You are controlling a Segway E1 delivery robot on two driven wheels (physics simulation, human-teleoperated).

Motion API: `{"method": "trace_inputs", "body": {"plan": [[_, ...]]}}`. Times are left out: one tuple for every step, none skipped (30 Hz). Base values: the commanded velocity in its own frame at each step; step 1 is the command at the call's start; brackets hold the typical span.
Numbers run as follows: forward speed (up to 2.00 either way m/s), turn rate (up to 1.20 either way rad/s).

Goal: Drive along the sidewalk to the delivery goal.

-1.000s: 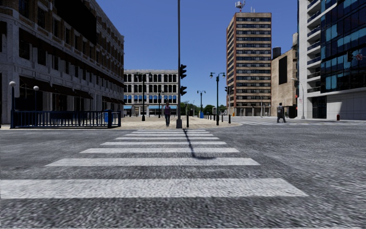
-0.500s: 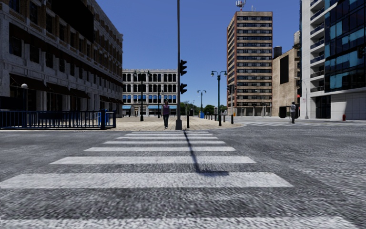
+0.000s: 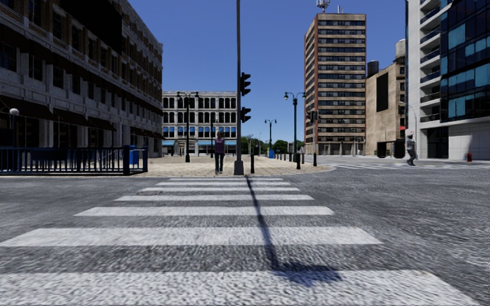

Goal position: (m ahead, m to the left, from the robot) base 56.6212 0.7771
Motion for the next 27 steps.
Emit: {"method": "trace_inputs", "body": {"plan": [[1.71,0.00],[1.71,0.00],[1.71,0.00],[1.71,0.00],[1.71,0.00],[1.71,0.00],[1.71,0.00],[1.71,0.00],[1.71,0.00],[1.71,0.00],[1.71,0.00],[1.71,0.00],[1.71,0.00],[1.71,0.00],[1.71,0.00],[1.71,0.00],[1.71,0.00],[1.71,0.00],[1.71,0.00],[1.71,0.00],[1.71,0.00],[1.71,0.00],[1.71,0.00],[1.71,0.00],[1.71,0.00],[1.71,0.00],[1.71,0.00]]}}
